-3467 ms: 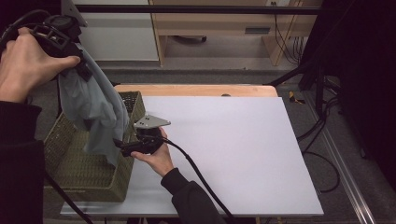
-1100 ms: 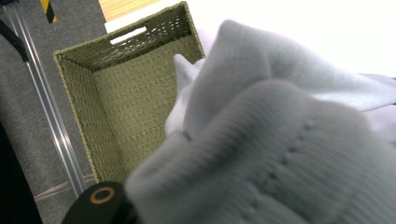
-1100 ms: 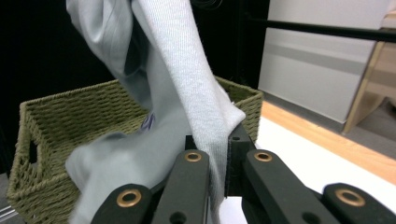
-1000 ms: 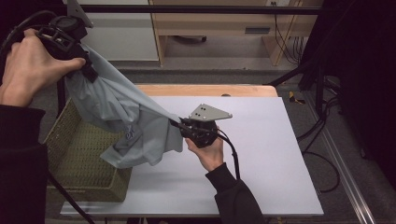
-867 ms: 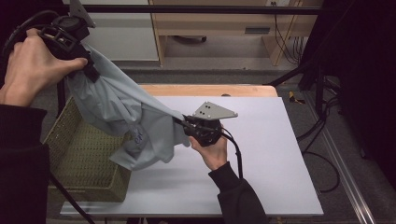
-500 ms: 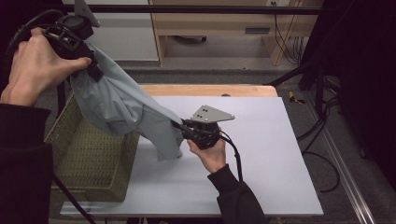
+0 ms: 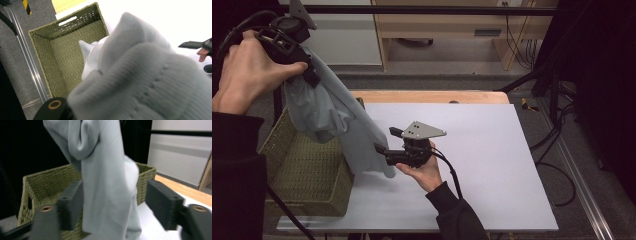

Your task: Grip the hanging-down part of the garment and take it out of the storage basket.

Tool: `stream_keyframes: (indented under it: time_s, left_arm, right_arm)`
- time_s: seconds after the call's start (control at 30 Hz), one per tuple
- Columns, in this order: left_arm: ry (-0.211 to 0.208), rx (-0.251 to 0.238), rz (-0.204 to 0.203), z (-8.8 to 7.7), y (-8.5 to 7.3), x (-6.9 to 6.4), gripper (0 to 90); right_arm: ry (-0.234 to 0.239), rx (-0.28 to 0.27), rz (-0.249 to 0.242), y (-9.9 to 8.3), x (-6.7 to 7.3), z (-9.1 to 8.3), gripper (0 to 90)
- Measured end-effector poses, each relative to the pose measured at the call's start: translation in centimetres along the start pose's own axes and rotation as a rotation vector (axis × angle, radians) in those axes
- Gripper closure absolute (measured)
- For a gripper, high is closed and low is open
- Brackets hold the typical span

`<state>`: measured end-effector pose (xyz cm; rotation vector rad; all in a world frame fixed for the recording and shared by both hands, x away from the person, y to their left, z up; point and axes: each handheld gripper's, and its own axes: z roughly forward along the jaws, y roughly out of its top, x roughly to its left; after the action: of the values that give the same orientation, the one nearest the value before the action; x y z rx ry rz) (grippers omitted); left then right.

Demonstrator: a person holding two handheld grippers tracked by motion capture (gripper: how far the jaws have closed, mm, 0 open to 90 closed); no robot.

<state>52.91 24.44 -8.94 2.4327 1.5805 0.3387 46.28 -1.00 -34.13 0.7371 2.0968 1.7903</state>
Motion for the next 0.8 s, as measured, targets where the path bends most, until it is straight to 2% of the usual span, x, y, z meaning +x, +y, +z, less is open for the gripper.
stream_keyframes:
  time_s: [0.1,0.23,0.47,0.8]
  left_arm:
    - [0.000,-0.004,0.002,0.0,0.0,-0.1,76.2]
    - [0.001,-0.005,0.005,0.0,0.1,-0.2,76.2]
    - [0.000,-0.005,0.011,0.0,0.2,-0.4,76.2]
    - [-0.004,-0.012,0.015,-0.1,0.0,-0.3,76.2]
  right_arm:
    - [0.003,-0.059,0.025,0.5,-0.2,-0.8,18.2]
    - [-0.057,-0.093,0.012,1.3,-0.5,-2.1,12.7]
    - [-0.133,-0.095,0.014,1.6,-1.5,-3.9,8.1]
    - [-0.188,-0.120,0.022,1.0,-2.7,-7.1,5.3]
